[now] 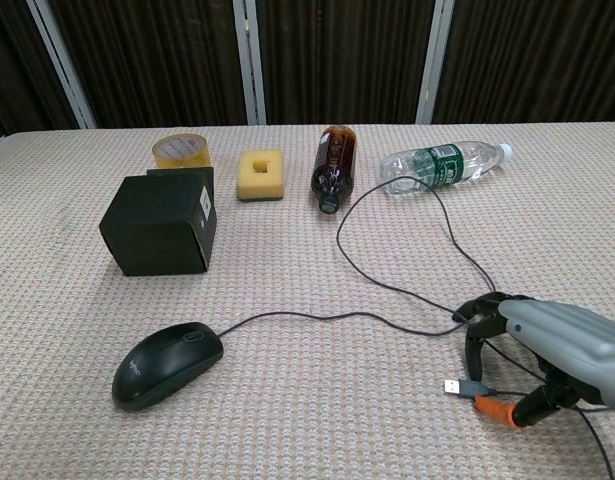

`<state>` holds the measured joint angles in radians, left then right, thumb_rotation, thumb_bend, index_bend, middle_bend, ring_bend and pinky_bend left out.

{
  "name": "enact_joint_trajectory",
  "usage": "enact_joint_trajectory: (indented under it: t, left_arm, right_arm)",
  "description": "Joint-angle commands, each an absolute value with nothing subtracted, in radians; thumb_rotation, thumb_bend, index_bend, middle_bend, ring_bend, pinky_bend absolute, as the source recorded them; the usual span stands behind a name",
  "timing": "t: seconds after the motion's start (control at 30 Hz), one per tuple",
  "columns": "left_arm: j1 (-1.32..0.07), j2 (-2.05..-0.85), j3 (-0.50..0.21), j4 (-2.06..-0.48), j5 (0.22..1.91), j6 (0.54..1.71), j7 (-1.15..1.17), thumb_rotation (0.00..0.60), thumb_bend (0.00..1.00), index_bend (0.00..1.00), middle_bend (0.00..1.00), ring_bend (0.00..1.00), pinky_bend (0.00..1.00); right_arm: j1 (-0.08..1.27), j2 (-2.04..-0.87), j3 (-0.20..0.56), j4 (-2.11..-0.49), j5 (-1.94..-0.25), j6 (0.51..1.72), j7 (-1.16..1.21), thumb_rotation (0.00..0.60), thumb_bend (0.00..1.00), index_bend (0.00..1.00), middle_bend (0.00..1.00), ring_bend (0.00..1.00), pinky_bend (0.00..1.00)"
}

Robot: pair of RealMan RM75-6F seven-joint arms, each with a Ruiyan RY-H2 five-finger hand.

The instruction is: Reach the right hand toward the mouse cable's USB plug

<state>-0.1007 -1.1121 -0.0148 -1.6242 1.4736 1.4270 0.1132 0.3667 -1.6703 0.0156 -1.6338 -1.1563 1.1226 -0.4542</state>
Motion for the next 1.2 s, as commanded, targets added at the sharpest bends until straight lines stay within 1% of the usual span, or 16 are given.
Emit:
enact_joint_trajectory:
  t: [0.03,0.13,0.3,0.4,0.63,0.83,0.97,1.1,1.2]
  left_arm:
    - [-0.101,-1.111,-0.015,-1.625,1.473,1.426,0.111,0.6,0.08,0.0,0.0,0.0,0.0]
    - [-0.101,-1.111,-0.015,-1.625,1.472,1.425,0.108,0.6,0.08,0.0,0.0,0.0,0.0]
    - [-0.102,-1.109,-0.016,-1.626,1.467,1.42,0.104,0.6,0.08,0.0,0.0,0.0,0.0]
    - [-0.102,-1.11,-0.016,-1.626,1.467,1.422,0.105,0.6,0.08,0.0,0.0,0.0,0.0]
    - [-0.1,-1.112,-0.015,-1.626,1.47,1.426,0.103,0.6,0.08,0.0,0.0,0.0,0.0]
    - [-0.1,-1.112,-0.015,-1.626,1.467,1.424,0.103,0.6,0.08,0.0,0.0,0.0,0.0]
    - [-0.101,-1.111,-0.016,-1.625,1.463,1.42,0.1,0.599,0.08,0.0,0.0,0.0,0.0]
    - [-0.101,-1.109,-0.017,-1.627,1.462,1.42,0.095,0.599,0.08,0.0,0.0,0.0,0.0]
    - [-0.099,-1.105,-0.015,-1.627,1.466,1.423,0.088,0.6,0.08,0.0,0.0,0.0,0.0]
  right_arm:
    - [0.369,-1.667,0.02,-1.644,-1.168,1.126,-0.442,0.6,0.37,0.6,0.2,0.0,0.0]
    - [0.37,-1.659,0.043,-1.672,-1.192,1.138,-0.395,0.6,0.37,0.6,0.2,0.0,0.0]
    - [0.371,-1.622,0.102,-1.766,-1.242,1.151,-0.226,0.6,0.37,0.6,0.2,0.0,0.0]
    - [0.371,-1.6,0.124,-1.81,-1.268,1.157,-0.157,0.6,0.37,0.6,0.2,0.0,0.0]
    - [0.381,-1.555,0.147,-1.88,-1.262,1.147,-0.112,0.6,0.37,0.59,0.2,0.0,0.0]
    - [0.37,-1.57,0.172,-1.887,-1.265,1.175,-0.015,0.6,0.37,0.6,0.2,0.0,0.0]
    - [0.355,-1.596,0.159,-1.85,-1.335,1.211,0.069,0.6,0.37,0.6,0.2,0.0,0.0]
    - [0.344,-1.625,0.119,-1.792,-1.42,1.241,0.138,0.6,0.37,0.61,0.2,0.0,0.0]
    - [0.338,-1.646,0.105,-1.759,-1.444,1.257,0.164,0.6,0.37,0.61,0.2,0.0,0.0]
